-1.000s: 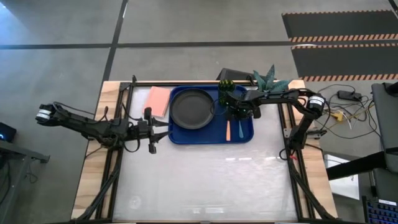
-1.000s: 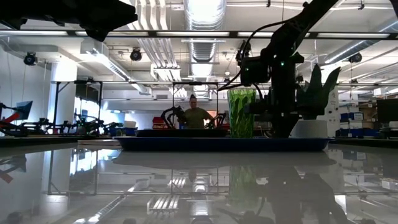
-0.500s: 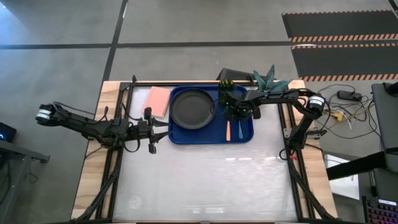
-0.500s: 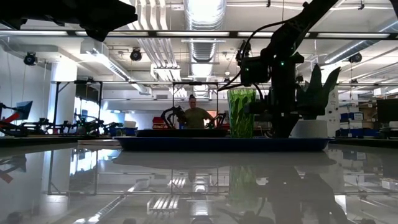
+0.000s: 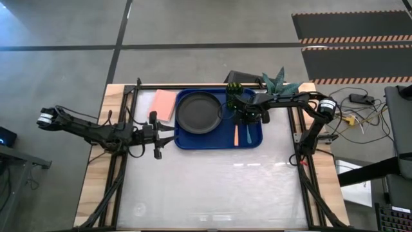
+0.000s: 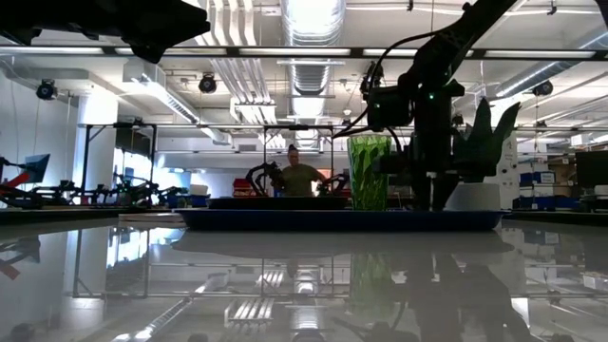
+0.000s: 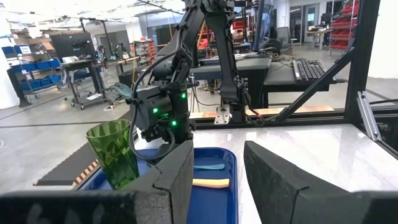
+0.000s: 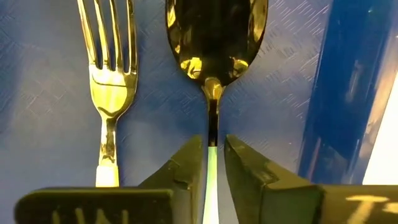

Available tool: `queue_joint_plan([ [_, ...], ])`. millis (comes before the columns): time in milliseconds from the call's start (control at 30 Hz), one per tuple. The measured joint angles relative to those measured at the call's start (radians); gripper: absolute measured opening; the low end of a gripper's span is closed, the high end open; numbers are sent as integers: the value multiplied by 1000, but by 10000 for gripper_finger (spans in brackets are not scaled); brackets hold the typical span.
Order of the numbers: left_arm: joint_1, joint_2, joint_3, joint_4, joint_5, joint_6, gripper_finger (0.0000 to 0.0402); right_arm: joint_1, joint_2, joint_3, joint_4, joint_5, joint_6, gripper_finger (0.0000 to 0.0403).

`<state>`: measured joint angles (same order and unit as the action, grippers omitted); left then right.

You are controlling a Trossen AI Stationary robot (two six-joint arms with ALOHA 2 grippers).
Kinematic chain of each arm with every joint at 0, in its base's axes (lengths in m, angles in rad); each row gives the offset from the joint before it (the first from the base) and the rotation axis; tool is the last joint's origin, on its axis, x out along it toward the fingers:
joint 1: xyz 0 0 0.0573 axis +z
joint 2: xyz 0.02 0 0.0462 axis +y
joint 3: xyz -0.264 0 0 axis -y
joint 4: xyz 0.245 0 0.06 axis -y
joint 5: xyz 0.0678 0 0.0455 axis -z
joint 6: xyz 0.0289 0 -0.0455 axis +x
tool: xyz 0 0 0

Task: Pick and place plate/cup/fork/spoon on tray
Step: Return to Home Position

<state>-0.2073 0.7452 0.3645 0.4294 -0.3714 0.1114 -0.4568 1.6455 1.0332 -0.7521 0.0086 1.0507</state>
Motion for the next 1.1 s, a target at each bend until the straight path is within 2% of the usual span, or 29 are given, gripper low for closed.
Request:
queue_joint_plan([
  [267, 0, 0, -7, -1, 0, -1, 125, 0, -15, 9, -8, -6, -4, 104],
  [533, 0, -2, -5, 9, 0, -2, 125, 46, -121, 36, -71, -14, -3, 125],
  [633, 0, -1, -6, 8, 0, -23, 125, 113, -180, 36, -66, 4, 9, 122],
  [800, 0, -1, -5, 8, 0, -53, 125, 290, -293, 36, -49, 116, -12, 111],
  [1000, 0, -5, -5, 7, 0, -53, 125, 517, -415, 36, -13, 179, -368, 89],
  [1100, 0, -2, -3, 8, 7, -61, 125, 594, -460, 33, -5, 213, -450, 79],
])
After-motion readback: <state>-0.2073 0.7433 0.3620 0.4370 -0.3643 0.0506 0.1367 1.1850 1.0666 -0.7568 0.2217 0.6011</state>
